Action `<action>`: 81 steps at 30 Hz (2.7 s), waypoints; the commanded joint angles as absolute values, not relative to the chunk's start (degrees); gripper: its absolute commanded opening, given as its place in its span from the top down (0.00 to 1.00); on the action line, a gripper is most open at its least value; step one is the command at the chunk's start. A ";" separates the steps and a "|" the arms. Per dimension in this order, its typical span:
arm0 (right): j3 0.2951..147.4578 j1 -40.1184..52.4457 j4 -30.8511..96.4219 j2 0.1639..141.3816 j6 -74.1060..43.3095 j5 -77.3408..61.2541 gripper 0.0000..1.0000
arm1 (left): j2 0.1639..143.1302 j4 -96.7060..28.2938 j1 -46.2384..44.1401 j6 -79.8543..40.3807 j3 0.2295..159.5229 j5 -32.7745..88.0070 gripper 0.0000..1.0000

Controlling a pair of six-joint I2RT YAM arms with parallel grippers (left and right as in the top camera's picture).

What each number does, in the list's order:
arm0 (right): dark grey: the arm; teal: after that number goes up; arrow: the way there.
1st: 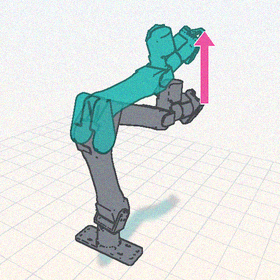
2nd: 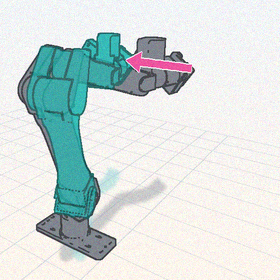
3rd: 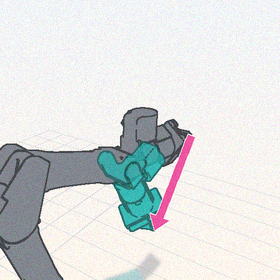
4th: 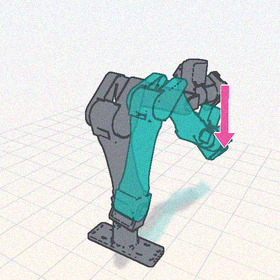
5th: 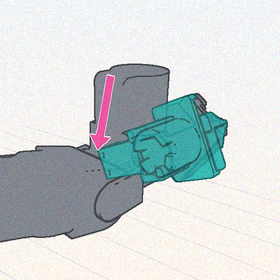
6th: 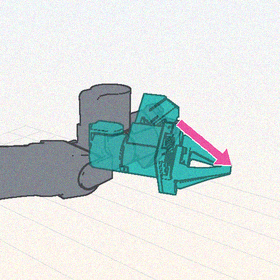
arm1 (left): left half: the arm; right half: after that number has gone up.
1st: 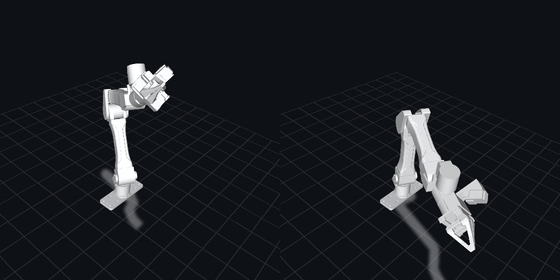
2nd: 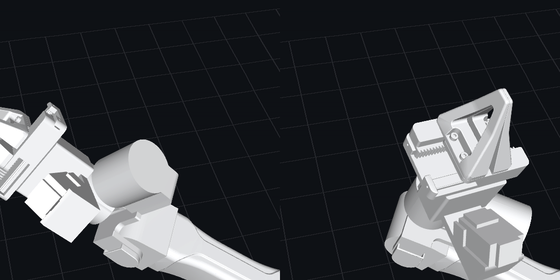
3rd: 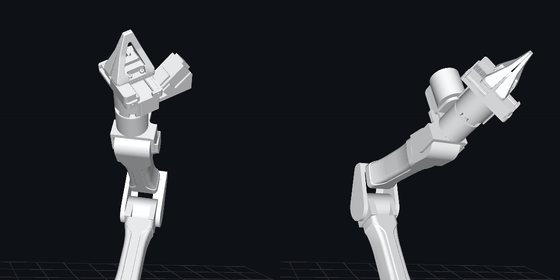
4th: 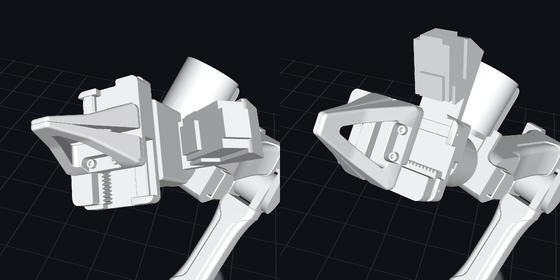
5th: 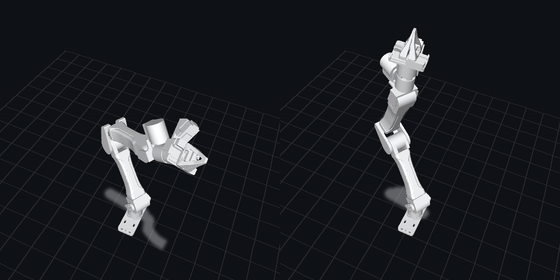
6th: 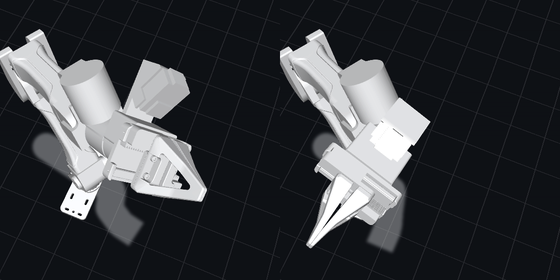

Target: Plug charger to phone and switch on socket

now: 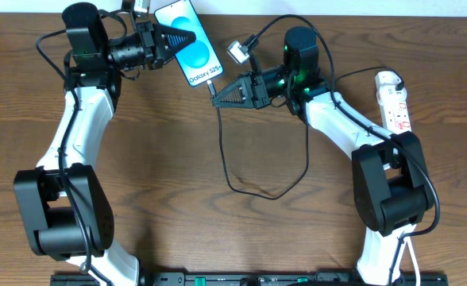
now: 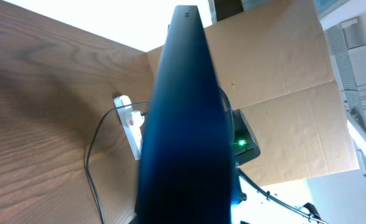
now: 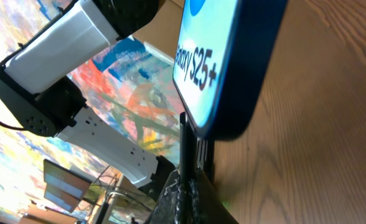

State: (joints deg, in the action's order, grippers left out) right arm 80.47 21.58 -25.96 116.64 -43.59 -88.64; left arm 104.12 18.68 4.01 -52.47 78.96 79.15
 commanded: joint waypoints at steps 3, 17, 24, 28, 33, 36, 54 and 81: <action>80.47 20.60 -26.85 117.03 -43.20 -85.80 0.99 | 102.98 18.96 3.51 -51.27 79.26 83.00 0.93; 80.47 21.10 -32.05 117.03 -47.99 -86.41 0.99 | 102.98 18.98 3.51 -51.27 78.83 82.98 0.93; 80.44 22.17 -30.35 117.03 -47.11 -86.70 0.99 | 102.98 18.98 3.51 -51.27 78.83 83.00 0.93; 80.44 22.79 -30.20 117.08 -47.05 -86.78 0.99 | 102.98 18.98 3.51 -51.27 78.83 83.18 0.93; 80.44 22.44 -29.36 117.34 -46.57 -86.96 0.99 | 102.98 18.98 3.51 -51.27 78.83 83.44 0.92; 80.44 22.33 -29.26 117.34 -46.46 -87.00 0.99 | 102.98 18.98 3.51 -51.27 78.83 83.42 0.92; 80.44 21.08 -29.17 117.34 -46.70 -84.09 0.99 | 102.98 18.98 3.51 -51.05 78.83 85.12 0.93; 80.44 19.40 -27.44 117.34 -46.68 -88.86 0.99 | 102.98 18.98 3.55 -48.47 78.81 88.07 0.93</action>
State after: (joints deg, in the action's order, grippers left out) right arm 80.01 21.21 -27.22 116.79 -47.31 -88.79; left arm 104.12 18.68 4.03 -49.58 78.96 82.15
